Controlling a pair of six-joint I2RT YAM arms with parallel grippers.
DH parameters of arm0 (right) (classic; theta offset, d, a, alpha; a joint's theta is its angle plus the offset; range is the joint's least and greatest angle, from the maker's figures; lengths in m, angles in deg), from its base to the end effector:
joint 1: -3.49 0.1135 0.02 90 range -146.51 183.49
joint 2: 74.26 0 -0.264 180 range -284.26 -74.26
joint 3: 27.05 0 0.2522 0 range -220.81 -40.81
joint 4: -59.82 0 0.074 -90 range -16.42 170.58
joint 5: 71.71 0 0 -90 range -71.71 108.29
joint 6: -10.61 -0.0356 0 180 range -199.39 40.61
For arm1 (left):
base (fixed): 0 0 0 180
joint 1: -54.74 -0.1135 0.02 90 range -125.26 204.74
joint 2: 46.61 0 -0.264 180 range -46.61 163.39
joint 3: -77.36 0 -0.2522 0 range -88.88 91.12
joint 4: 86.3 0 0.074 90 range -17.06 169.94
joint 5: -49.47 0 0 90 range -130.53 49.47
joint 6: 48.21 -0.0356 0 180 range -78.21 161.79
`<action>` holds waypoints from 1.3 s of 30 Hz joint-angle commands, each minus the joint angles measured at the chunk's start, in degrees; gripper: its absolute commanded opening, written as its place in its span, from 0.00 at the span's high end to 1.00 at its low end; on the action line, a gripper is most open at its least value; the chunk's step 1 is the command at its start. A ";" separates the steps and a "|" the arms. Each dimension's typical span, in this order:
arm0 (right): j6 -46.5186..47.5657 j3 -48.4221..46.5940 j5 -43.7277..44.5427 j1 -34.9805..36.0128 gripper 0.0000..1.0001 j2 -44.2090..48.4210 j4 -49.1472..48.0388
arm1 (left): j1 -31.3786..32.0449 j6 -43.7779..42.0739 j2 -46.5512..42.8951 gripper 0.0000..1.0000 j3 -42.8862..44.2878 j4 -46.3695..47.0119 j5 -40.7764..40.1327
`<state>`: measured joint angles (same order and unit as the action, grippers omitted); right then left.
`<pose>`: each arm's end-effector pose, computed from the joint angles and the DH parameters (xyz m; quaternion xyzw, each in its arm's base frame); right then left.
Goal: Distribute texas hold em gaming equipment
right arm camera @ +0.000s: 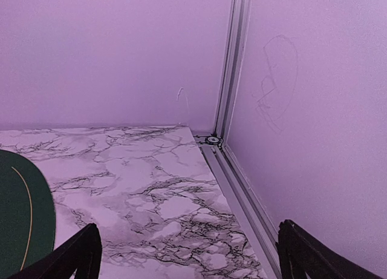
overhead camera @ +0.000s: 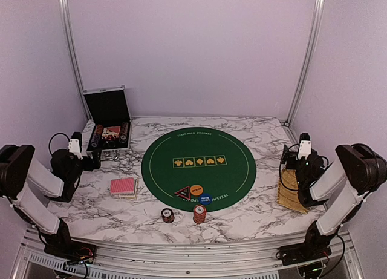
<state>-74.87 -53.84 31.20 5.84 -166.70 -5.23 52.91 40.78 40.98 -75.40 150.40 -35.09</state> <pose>0.2440 0.0021 0.1464 0.0366 0.7098 -0.0931 0.6973 0.2429 0.0044 0.1511 0.0273 0.7287 -0.0177 0.6841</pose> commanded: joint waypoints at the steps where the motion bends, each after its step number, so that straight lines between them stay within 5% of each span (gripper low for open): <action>1: -0.12 -0.48 -0.36 0.21 0.01 0.72 -0.03 | -0.21 0.24 0.17 0.01 0.68 1.97 -0.55; 9: -0.16 -0.46 -0.45 0.21 0.01 0.76 -0.05 | -0.33 -0.01 -0.31 0.01 1.16 1.16 0.56; 16: -0.47 -0.63 1.39 0.22 0.01 1.09 0.78 | -0.39 -3.93 -6.41 0.01 10.97 -25.20 2.23; 22: -3.06 -11.64 5.06 0.11 0.01 8.86 28.13 | -2.16 -7.94 -11.28 0.01 17.91 -43.73 3.72; 31: -21.89 -25.29 -3.95 -0.39 0.01 19.87 50.49 | -2.39 -11.04 -12.64 0.01 32.11 -71.13 3.26; 34: -24.27 -32.01 -18.14 -0.34 0.01 17.97 58.93 | -2.39 -12.42 -11.47 0.01 36.96 -78.23 0.91; 39: -16.41 -42.72 -20.74 13.48 0.02 11.33 73.28 | -2.39 -14.50 -11.28 0.01 40.57 -85.70 2.96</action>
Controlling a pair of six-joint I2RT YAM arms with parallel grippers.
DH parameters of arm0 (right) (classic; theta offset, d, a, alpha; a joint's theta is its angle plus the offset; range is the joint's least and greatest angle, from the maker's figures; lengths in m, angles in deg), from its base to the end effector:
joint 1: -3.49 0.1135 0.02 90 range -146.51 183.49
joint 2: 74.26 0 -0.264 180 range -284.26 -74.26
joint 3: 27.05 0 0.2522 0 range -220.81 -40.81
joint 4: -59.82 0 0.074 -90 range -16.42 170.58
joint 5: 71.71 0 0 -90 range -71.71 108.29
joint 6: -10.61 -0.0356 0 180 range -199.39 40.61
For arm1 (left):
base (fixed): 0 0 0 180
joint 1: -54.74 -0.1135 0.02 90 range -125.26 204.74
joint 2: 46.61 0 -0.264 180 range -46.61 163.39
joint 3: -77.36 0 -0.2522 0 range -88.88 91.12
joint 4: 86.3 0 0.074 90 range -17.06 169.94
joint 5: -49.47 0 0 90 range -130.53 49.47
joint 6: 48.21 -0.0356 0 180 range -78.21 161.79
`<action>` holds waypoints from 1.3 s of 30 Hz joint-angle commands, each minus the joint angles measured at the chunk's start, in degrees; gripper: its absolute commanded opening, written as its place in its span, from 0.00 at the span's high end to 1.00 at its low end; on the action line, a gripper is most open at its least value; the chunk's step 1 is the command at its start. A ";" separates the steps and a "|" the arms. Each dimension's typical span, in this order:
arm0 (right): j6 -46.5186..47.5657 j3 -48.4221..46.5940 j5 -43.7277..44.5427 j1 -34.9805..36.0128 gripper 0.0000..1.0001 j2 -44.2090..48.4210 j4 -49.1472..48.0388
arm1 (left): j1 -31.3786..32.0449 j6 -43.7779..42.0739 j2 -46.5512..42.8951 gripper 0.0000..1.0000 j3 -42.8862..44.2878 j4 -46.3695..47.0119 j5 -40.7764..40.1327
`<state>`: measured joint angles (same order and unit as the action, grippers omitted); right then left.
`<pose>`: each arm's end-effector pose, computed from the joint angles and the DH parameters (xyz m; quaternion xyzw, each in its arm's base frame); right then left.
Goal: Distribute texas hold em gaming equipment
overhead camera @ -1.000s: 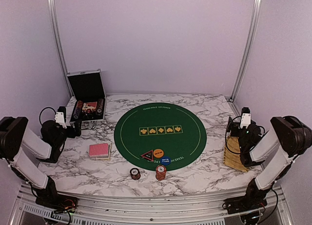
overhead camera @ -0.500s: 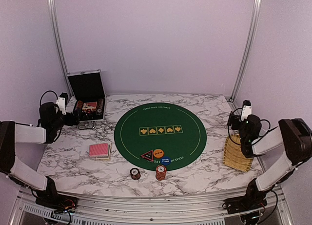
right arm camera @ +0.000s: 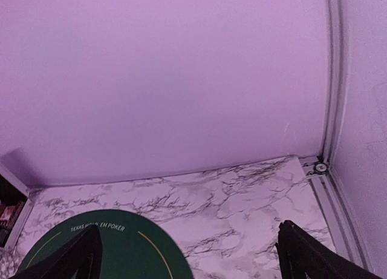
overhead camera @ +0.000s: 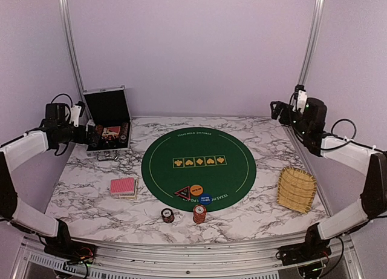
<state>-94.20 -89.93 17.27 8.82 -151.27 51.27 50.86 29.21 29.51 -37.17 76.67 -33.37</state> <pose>0.3129 0.0298 0.2985 0.0552 0.7386 0.1240 0.6603 0.3009 0.0160 0.2724 0.0970 0.8491 0.0210 0.5188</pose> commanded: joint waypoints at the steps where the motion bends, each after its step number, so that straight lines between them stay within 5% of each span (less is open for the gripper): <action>1: 4.08 -7.89 -7.14 14.79 0.03 -5.42 19.13 | -0.34 -3.73 -0.30 0.01 2.57 -13.57 2.34; 16: 9.77 -29.79 -6.30 45.01 0.28 -29.44 46.49 | -0.34 -10.35 -5.41 0.01 4.78 -25.99 9.16; 27: 7.66 -39.32 -5.86 49.70 0.42 -37.02 54.68 | -0.19 -9.44 -2.09 0.01 8.11 -27.30 12.23; 39: 6.71 -37.32 -3.83 51.28 0.51 -38.71 56.07 | -0.16 -8.94 -1.14 0.01 8.46 -27.52 13.95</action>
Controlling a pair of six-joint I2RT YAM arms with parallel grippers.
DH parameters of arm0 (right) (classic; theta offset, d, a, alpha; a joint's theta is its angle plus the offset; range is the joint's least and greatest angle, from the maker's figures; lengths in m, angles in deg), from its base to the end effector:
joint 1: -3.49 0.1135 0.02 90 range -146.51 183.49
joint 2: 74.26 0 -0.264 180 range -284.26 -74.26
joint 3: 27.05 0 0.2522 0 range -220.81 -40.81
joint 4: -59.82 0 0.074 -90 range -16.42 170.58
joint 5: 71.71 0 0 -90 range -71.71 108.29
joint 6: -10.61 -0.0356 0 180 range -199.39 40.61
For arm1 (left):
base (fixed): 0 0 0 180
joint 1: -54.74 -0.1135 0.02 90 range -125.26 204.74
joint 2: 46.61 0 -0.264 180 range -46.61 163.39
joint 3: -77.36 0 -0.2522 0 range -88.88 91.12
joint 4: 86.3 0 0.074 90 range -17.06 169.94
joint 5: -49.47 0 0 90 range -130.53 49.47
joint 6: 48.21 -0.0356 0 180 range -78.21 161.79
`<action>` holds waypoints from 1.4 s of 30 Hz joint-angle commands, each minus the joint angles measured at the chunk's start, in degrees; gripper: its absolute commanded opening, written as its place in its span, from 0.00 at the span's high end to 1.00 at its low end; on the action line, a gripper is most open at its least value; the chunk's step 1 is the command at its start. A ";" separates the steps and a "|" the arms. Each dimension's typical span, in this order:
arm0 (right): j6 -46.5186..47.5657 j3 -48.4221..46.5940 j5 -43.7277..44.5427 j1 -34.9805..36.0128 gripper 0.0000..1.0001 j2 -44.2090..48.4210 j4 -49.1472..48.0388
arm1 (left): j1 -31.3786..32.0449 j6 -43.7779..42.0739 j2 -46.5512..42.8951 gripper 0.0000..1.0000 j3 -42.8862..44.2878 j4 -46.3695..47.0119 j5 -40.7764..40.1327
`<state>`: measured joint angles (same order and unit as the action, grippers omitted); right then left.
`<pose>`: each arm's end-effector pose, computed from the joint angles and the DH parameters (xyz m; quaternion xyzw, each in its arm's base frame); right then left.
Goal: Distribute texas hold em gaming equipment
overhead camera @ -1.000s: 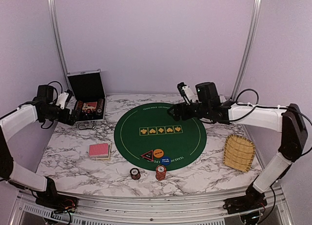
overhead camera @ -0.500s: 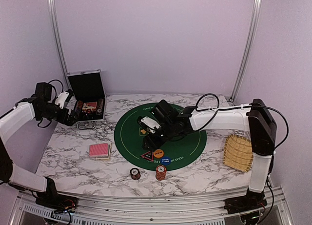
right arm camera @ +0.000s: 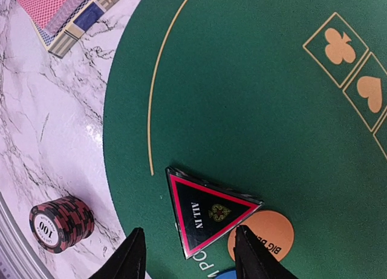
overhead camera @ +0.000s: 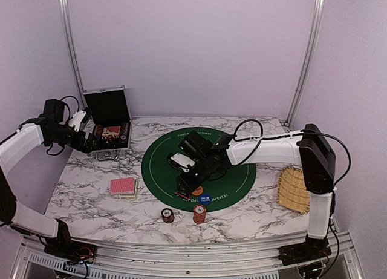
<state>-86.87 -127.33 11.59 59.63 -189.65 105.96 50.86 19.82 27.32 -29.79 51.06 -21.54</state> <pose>0.2357 0.3588 0.1904 -0.4116 0.8752 0.1787 0.1808 0.2770 0.0072 0.2880 0.2066 0.8855 -0.0612 0.4117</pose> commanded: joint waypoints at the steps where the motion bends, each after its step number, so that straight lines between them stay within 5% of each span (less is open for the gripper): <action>1: -0.60 0.26 2.02 0.46 0.51 -0.23 1.45 | -0.08 0.45 1.16 0.01 1.03 -1.93 2.26; 28: 1.07 -0.78 4.88 1.99 0.59 -5.49 3.34 | 0.94 0.53 2.67 0.01 3.29 -2.28 4.32; 42: -2.61 -10.19 10.38 2.18 0.69 -12.23 0.44 | 0.97 -0.61 2.68 0.01 4.23 -3.72 3.69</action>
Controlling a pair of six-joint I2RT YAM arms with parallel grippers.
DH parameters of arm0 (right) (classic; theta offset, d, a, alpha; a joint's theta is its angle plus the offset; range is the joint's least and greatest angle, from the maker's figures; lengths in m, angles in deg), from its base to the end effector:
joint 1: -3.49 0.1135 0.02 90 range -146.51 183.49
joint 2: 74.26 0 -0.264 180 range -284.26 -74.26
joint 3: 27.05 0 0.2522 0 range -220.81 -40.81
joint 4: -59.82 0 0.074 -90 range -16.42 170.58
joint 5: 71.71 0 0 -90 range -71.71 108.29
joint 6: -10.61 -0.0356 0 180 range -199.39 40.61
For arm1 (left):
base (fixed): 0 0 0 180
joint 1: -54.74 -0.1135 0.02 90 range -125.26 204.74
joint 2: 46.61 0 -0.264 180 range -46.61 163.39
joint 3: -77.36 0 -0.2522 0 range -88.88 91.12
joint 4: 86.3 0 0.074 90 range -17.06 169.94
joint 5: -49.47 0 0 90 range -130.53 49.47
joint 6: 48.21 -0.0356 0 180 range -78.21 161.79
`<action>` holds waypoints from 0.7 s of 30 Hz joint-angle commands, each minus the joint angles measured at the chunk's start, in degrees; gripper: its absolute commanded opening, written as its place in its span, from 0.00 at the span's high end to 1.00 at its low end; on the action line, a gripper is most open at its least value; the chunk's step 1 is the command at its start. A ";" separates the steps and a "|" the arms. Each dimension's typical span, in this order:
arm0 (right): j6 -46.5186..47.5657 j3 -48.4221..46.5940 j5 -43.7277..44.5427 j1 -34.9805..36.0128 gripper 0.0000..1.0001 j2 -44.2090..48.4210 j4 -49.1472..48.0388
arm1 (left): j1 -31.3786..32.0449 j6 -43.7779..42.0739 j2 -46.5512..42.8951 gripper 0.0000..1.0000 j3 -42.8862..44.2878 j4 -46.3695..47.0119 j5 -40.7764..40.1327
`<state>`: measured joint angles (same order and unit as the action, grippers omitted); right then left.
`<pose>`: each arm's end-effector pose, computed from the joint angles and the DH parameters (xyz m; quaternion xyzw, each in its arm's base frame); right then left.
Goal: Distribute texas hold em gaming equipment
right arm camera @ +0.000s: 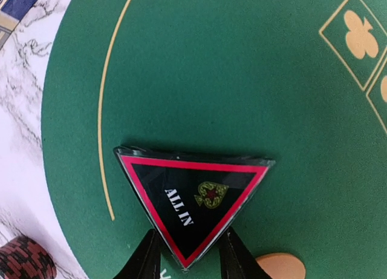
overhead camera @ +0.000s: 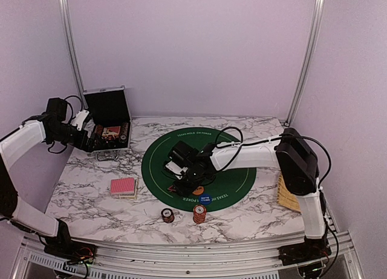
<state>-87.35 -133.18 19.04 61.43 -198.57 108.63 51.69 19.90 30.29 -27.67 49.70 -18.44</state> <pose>0.2399 0.3822 0.1520 -0.4128 0.8887 0.1031 0.1709 0.2869 0.0019 0.2853 0.2198 0.8858 -0.0939 0.3979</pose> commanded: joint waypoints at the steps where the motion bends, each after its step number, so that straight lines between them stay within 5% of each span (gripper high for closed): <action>1: -2.37 -5.32 3.04 0.32 0.70 -4.03 -2.68 | 0.13 -0.74 -0.28 0.01 2.23 -2.43 0.59; 21: -4.34 -25.72 -2.42 -4.10 0.77 -18.39 -6.07 | 0.28 -2.73 0.43 0.01 3.73 -7.37 3.73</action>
<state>-90.76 -155.30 18.37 58.24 -214.11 104.15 51.69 18.85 30.29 -26.70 46.14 -17.22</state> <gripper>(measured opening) 0.233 0.990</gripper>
